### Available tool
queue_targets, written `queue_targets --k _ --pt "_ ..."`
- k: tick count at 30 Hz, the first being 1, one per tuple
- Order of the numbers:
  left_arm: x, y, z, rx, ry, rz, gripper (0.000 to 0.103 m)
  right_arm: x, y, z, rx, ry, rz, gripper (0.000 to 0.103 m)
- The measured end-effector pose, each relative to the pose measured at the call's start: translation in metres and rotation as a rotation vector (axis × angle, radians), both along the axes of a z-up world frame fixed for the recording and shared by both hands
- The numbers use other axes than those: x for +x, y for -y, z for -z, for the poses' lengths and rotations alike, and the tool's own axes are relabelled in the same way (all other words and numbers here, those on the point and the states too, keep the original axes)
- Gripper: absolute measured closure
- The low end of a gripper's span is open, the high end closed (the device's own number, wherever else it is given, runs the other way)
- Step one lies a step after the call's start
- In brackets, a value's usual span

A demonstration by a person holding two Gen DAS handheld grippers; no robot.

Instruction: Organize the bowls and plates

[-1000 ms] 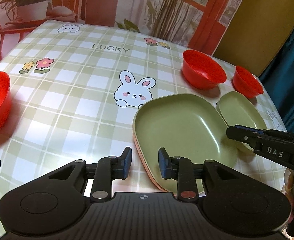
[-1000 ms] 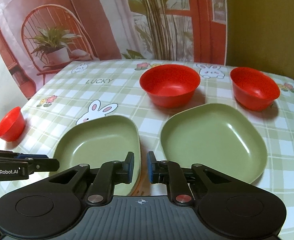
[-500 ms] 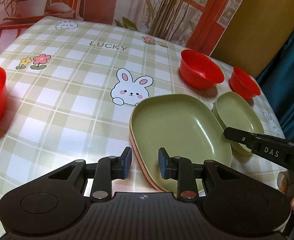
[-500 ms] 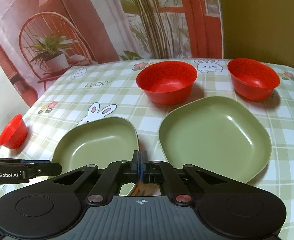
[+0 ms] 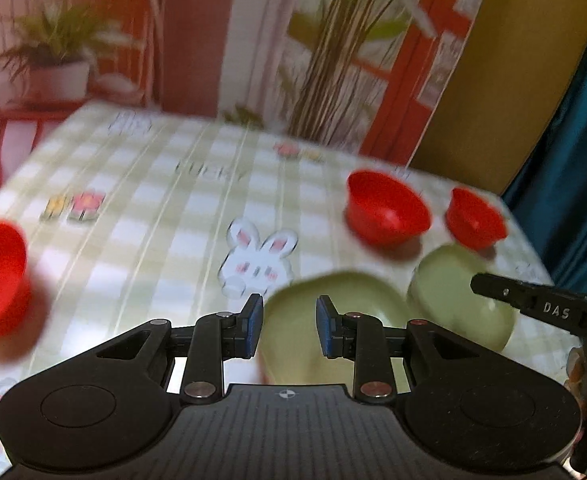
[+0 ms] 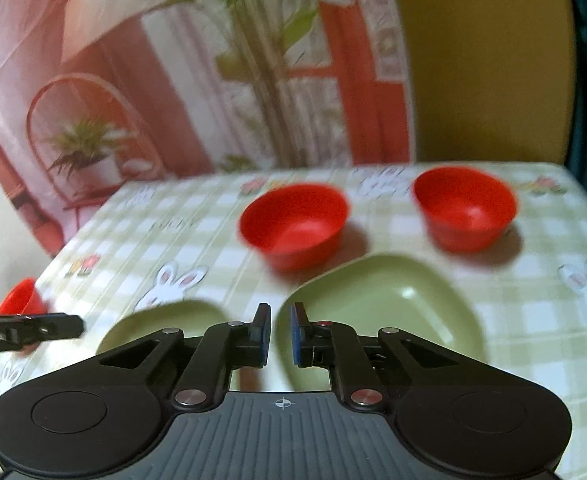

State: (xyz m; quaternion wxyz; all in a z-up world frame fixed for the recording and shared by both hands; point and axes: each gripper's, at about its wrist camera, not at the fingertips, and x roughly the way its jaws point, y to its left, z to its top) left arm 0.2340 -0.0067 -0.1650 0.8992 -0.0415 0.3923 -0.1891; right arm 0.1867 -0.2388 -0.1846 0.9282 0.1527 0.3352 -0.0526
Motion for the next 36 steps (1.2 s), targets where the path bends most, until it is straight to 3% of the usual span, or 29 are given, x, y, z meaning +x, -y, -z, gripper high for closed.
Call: queue_targets --k 6,11,19,24,36 --pt "0.017 0.020 -0.025 -0.027 0.107 0.066 0.073 -0.005 0.036 -0.009 -0.061 0.036 0.087 0.091" --pt "0.030 0.052 -0.028 -0.034 0.126 0.132 0.071 -0.012 0.061 -0.007 -0.104 0.039 0.146 0.087" --pt "0.036 0.119 0.008 0.013 0.067 0.289 0.067 -0.025 0.087 0.024 -0.080 -0.030 0.206 0.087" --pt "0.045 0.150 0.038 0.079 -0.001 0.316 0.067 -0.027 0.091 0.040 -0.049 -0.065 0.213 0.087" --pt "0.058 0.155 0.071 0.125 -0.101 0.330 0.067 -0.026 0.095 0.058 0.000 -0.097 0.216 0.087"
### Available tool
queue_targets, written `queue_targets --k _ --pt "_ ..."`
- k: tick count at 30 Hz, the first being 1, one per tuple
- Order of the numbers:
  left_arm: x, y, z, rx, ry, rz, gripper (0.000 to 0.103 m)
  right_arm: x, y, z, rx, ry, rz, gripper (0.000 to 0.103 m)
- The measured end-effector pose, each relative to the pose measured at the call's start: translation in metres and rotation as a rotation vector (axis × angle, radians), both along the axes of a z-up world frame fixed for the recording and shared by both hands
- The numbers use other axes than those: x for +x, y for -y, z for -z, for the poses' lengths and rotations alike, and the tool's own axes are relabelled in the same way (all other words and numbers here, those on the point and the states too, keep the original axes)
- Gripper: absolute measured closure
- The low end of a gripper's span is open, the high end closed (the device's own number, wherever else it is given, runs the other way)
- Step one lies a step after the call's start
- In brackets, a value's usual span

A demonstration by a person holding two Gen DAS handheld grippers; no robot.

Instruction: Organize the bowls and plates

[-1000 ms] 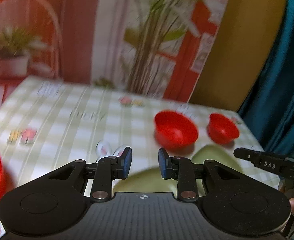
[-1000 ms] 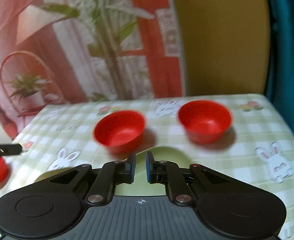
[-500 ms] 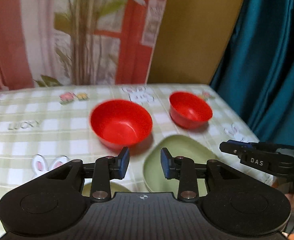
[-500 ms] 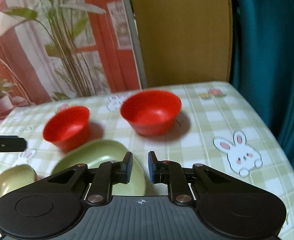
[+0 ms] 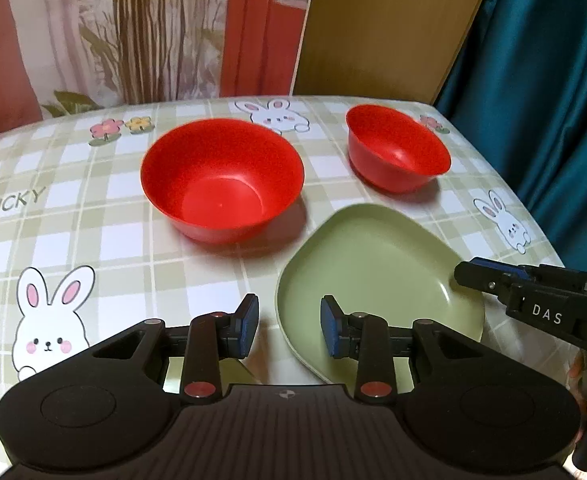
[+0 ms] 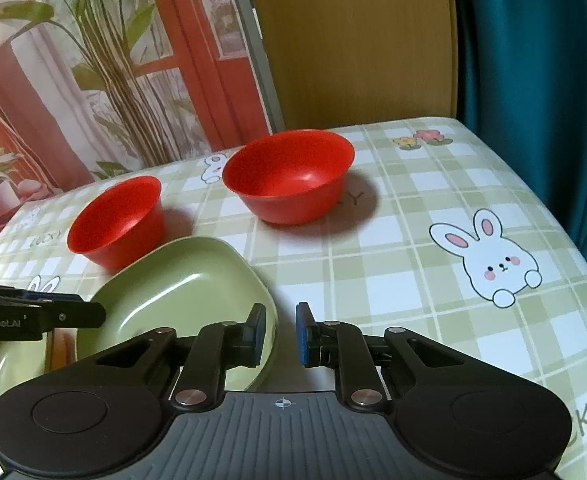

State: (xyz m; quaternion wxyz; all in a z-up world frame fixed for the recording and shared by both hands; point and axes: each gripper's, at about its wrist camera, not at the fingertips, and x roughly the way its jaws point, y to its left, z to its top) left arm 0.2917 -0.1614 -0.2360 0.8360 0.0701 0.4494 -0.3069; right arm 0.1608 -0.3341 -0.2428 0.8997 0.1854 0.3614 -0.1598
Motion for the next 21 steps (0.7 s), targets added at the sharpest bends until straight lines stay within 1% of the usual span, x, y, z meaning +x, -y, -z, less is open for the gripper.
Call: queue_targets --k 4,5,6,7,8,9,14,21 --pt "0.001 0.006 0.007 0.016 -0.026 0.009 0.068 -0.001 0.000 0.004 0.019 -0.004 0.004 0.089" --pt "0.001 0.006 0.008 0.021 -0.029 0.008 0.070 -0.001 0.000 0.004 0.021 -0.005 0.001 0.089" --pt "0.000 0.006 0.009 0.020 -0.022 0.012 0.073 -0.001 0.000 0.004 0.024 -0.005 -0.003 0.094" --pt "-0.002 0.007 0.008 0.018 -0.008 0.020 0.083 -0.001 -0.001 0.004 0.028 -0.003 -0.007 0.098" --pt "-0.004 0.007 0.008 0.028 0.003 0.021 0.087 -0.002 -0.002 0.003 0.023 -0.004 -0.003 0.098" --pt "-0.004 0.007 0.008 0.033 0.009 0.019 0.088 -0.002 -0.004 0.003 0.019 -0.006 -0.004 0.098" --pt "-0.003 0.001 0.002 0.003 0.002 -0.003 0.089 -0.004 -0.006 -0.007 0.028 0.009 -0.003 0.098" --pt "-0.010 -0.010 -0.023 -0.045 0.039 -0.010 0.089 -0.008 -0.012 -0.032 0.033 0.046 0.008 0.098"
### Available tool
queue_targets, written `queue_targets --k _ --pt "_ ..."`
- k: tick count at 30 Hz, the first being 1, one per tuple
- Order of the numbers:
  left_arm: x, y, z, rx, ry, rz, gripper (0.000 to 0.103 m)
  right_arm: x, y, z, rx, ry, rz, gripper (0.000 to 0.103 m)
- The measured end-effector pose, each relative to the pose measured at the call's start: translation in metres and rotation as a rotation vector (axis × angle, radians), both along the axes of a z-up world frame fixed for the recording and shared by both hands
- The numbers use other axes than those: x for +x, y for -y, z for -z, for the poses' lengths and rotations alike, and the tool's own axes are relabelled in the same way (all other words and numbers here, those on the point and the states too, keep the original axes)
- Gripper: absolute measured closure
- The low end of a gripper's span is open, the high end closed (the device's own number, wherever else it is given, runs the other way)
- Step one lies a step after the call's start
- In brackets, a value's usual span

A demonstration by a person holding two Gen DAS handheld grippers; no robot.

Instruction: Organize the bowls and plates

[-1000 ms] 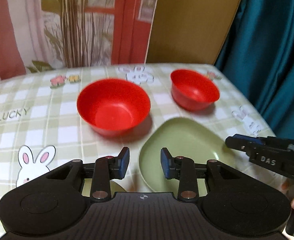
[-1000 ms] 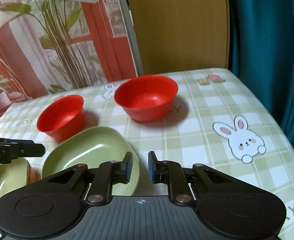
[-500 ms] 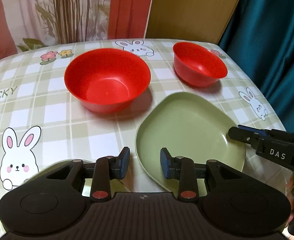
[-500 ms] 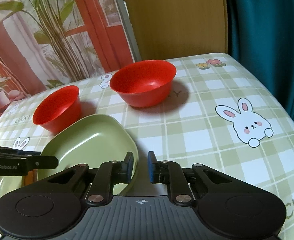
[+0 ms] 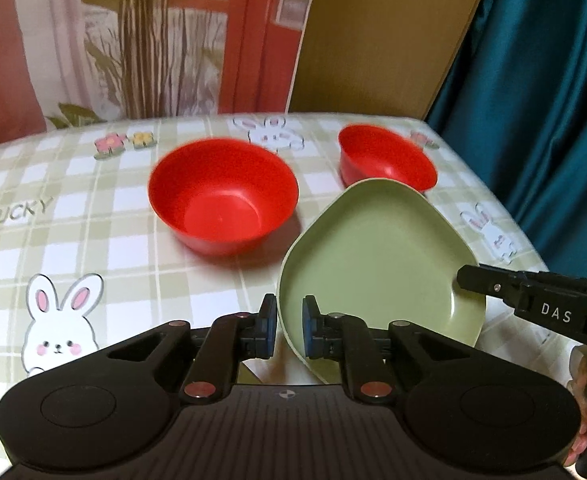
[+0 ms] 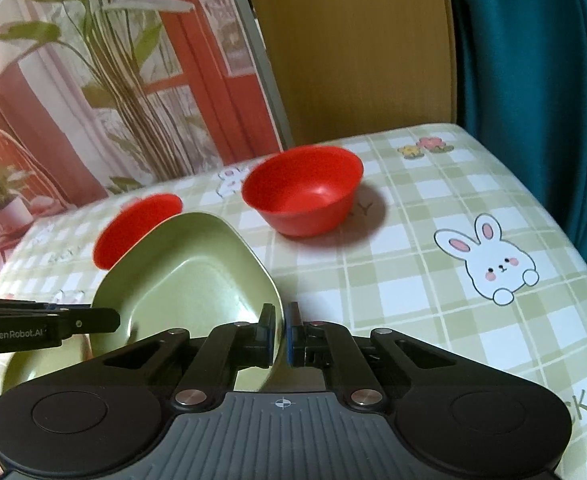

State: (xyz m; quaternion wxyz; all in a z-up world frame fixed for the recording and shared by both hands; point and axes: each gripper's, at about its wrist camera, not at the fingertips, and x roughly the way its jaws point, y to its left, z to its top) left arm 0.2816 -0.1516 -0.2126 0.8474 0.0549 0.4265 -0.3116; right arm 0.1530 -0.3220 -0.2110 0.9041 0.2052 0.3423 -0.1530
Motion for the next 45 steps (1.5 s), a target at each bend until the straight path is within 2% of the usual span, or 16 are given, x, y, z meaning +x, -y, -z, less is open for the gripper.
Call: queue_targets --k 10,18,22,29,45 --pt "-0.007 -0.042 -0.044 -0.084 0.070 -0.045 0.089 0.006 -0.027 -0.034 0.055 0.053 -0.063 0.098" --pt "-0.004 -0.083 -0.060 -0.070 0.083 -0.094 0.089 0.020 -0.070 -0.036 0.129 0.030 -0.146 0.098" --pt "-0.004 -0.106 -0.058 -0.050 0.084 -0.127 0.089 0.026 -0.092 -0.030 0.166 -0.006 -0.196 0.097" --pt "-0.005 -0.130 -0.039 -0.013 0.049 -0.163 0.089 0.029 -0.120 -0.023 0.167 -0.064 -0.257 0.096" --pt "-0.012 -0.135 -0.016 0.038 0.016 -0.171 0.088 0.026 -0.130 -0.008 0.177 -0.130 -0.278 0.095"
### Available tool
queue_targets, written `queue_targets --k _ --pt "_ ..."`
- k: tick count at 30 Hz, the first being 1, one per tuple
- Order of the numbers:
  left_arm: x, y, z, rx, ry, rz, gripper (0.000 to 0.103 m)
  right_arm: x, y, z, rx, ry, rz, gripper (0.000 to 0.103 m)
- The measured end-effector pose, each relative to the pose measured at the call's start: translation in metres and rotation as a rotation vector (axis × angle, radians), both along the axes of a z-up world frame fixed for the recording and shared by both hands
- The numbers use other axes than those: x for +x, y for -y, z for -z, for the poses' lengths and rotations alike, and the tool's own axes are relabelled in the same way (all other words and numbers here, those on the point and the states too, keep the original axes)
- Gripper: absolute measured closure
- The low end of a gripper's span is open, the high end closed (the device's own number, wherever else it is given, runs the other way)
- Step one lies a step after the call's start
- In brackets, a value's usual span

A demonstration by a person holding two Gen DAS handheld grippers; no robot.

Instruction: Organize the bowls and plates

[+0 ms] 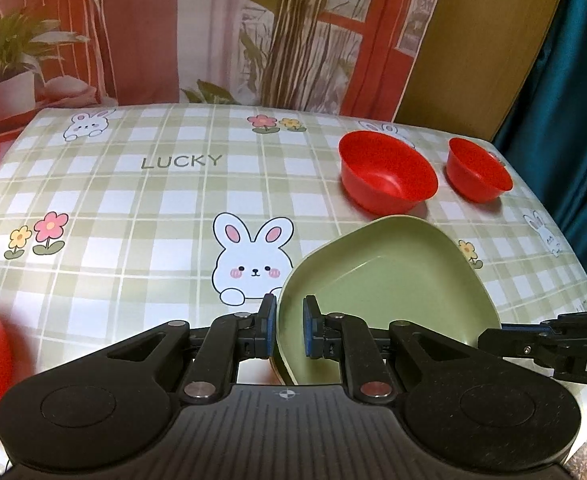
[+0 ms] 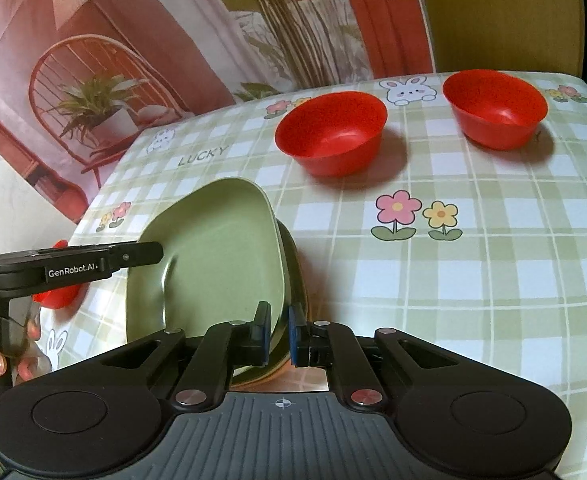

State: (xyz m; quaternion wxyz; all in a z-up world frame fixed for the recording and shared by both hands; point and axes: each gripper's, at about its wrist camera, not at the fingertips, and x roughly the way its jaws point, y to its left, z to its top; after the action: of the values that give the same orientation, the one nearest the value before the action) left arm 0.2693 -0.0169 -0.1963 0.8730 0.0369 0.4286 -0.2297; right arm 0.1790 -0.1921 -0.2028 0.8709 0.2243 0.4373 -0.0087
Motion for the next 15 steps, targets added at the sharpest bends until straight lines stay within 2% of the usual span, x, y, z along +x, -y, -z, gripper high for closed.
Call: queue_targets --k 8,15 --pt "0.0018 0.0001 0.0051 0.006 0.000 -0.007 0.088 0.0013 -0.0015 0.0022 -0.005 -0.009 -0.006 0.094" --pt "-0.0017 -0.0005 0.0070 0.016 0.003 -0.014 0.088 0.0023 -0.0033 0.0018 -0.025 -0.007 -0.019 0.086"
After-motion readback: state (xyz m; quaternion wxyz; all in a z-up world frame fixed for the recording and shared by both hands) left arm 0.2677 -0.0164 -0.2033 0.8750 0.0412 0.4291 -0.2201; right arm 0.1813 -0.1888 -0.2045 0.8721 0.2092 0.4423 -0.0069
